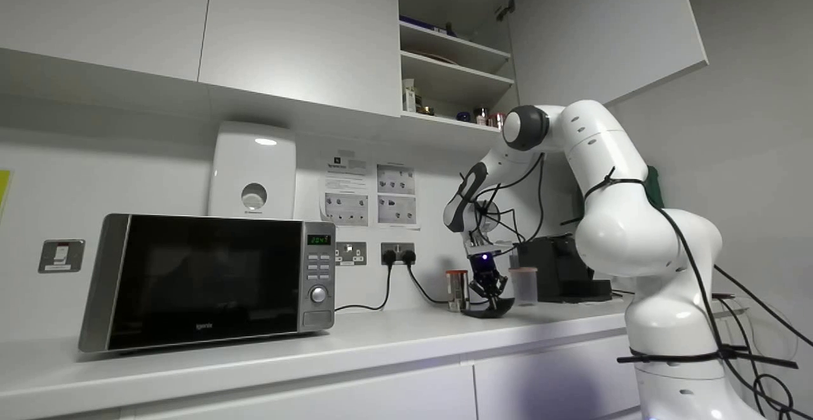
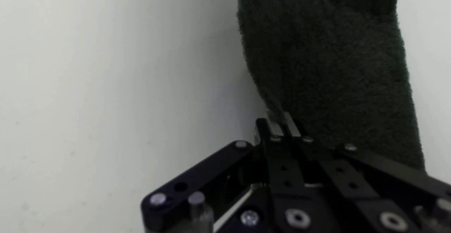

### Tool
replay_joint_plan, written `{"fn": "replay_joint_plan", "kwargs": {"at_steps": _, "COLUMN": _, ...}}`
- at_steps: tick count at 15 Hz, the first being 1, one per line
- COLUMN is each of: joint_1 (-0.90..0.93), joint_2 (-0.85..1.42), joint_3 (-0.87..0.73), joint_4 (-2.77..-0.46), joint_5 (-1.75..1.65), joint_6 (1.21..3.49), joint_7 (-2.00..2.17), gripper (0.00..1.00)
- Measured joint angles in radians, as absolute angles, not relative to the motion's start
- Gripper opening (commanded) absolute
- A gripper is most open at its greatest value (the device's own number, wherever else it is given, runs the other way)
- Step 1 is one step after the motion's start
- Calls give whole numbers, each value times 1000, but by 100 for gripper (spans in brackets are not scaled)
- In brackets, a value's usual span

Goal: Wipe the counter with the towel

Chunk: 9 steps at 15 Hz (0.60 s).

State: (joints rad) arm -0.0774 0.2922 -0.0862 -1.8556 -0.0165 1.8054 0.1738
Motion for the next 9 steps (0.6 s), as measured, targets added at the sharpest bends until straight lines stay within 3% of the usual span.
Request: {"fn": "replay_joint_plan", "kwargs": {"at_steps": 9, "joint_1": 135, "joint_2": 162, "joint_3": 115, "joint_4": -2009, "joint_5": 17, "joint_6": 1810, "joint_7": 170, "gripper": 1}}
